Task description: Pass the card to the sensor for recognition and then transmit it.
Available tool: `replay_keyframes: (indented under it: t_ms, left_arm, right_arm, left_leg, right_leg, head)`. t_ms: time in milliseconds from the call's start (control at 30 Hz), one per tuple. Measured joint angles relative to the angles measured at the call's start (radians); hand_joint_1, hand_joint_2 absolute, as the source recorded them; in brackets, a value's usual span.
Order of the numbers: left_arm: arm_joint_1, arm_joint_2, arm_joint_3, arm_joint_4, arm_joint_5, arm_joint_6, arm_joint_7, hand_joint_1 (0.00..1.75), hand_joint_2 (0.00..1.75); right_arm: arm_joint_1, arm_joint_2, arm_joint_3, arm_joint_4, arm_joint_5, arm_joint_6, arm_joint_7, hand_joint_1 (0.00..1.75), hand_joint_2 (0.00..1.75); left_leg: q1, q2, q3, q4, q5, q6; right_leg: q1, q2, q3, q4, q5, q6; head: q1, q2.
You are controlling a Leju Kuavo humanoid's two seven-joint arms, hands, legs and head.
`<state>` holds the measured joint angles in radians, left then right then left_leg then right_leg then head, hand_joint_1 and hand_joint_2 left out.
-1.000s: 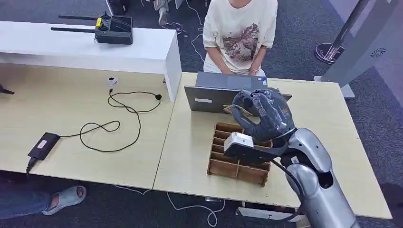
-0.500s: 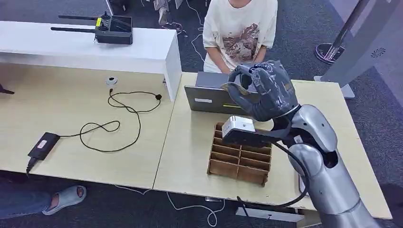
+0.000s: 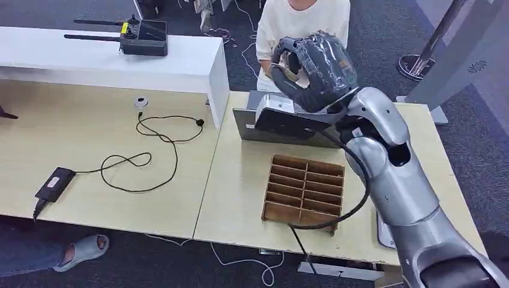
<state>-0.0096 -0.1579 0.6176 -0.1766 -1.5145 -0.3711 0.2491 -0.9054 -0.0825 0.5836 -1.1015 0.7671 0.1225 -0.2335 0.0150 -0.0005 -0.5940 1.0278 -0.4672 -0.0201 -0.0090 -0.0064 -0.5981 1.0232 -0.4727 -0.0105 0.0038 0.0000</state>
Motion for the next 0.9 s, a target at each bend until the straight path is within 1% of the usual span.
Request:
replay_keyframes:
  t_ms: [100, 200, 433, 667, 900]
  left_arm:
    - [0.000, 0.000, -0.004, 0.000, 0.000, -0.005, -0.001, 0.00, 0.00]
    - [0.000, 0.000, -0.006, 0.000, 0.000, -0.005, -0.001, 0.00, 0.00]
    - [0.000, 0.000, -0.006, 0.000, 0.000, -0.005, -0.004, 0.00, 0.00]
    - [0.000, 0.002, -0.008, 0.000, 0.000, -0.003, -0.010, 0.00, 0.00]
    - [0.000, 0.003, -0.009, 0.000, 0.000, -0.003, -0.010, 0.00, 0.00]
  right_arm:
    - [-0.033, 0.031, 0.006, 0.080, 0.010, -0.015, 0.008, 1.73, 1.75]
    - [-0.075, 0.067, 0.008, 0.174, 0.016, -0.027, 0.010, 1.75, 1.75]
    - [-0.158, 0.134, 0.006, 0.354, 0.016, -0.036, 0.013, 1.75, 1.75]
    - [-0.213, 0.178, -0.006, 0.471, 0.016, -0.037, 0.045, 1.75, 1.75]
    - [-0.264, 0.205, -0.014, 0.558, 0.010, -0.031, 0.073, 1.75, 1.75]
  left_leg:
    - [0.000, -0.001, 0.000, 0.000, 0.000, 0.000]
    - [0.000, 0.000, 0.000, 0.000, 0.000, 0.000]
    - [0.000, 0.000, 0.000, 0.000, 0.000, -0.001]
    - [0.000, 0.000, 0.000, 0.000, 0.000, -0.001]
    - [0.000, 0.000, 0.000, 0.000, 0.000, -0.001]
  right_leg:
    - [0.000, -0.001, 0.000, 0.000, 0.000, 0.000]
    - [0.000, 0.000, 0.000, 0.000, 0.000, 0.000]
    - [0.000, 0.000, 0.000, 0.000, 0.000, -0.001]
    - [0.000, 0.000, 0.000, 0.000, 0.001, 0.000]
    - [0.000, 0.000, 0.000, 0.000, 0.001, 0.000]
  head:
    - [0.000, 0.000]
    - [0.000, 0.000]
    - [0.000, 0.000]
    - [0.000, 0.000]
    - [0.000, 0.000]
